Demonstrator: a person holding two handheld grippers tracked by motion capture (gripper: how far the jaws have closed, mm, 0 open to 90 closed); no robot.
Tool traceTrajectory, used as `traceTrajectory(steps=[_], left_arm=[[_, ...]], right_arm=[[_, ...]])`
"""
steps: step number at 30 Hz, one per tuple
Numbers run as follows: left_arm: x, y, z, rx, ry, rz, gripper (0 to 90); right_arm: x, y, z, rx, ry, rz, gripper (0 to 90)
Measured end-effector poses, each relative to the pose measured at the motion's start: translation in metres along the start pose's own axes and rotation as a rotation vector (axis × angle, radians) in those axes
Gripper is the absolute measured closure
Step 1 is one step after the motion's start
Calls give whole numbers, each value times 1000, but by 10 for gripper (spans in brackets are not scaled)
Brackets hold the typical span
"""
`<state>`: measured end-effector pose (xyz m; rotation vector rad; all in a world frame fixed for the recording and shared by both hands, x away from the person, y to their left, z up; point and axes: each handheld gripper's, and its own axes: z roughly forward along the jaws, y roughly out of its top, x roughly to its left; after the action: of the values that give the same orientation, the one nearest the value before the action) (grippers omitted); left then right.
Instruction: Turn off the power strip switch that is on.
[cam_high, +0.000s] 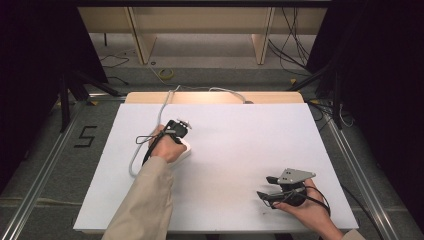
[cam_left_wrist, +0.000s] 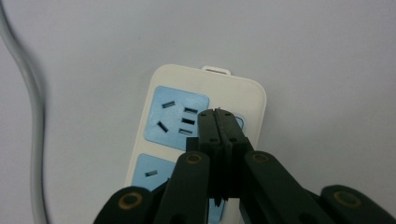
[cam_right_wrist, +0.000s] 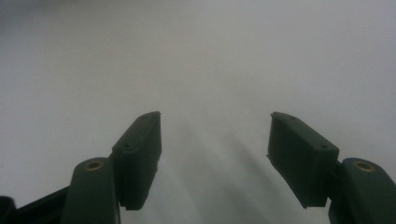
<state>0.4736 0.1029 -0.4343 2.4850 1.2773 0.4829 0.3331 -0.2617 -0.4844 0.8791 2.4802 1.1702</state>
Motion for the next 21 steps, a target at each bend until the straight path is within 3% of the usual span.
traceTrajectory(steps=[3, 15, 21], left_arm=[[1, 0, -8, -49, -2, -7, 896], [3, -14, -24, -101, -25, -16, 763], [0, -29, -29, -124, -84, -19, 656]], right_arm=[[0, 0, 0, -1, 0, 0, 358], [-1, 0, 0, 1, -1, 1, 358], [-1, 0, 0, 4, -2, 5, 358]])
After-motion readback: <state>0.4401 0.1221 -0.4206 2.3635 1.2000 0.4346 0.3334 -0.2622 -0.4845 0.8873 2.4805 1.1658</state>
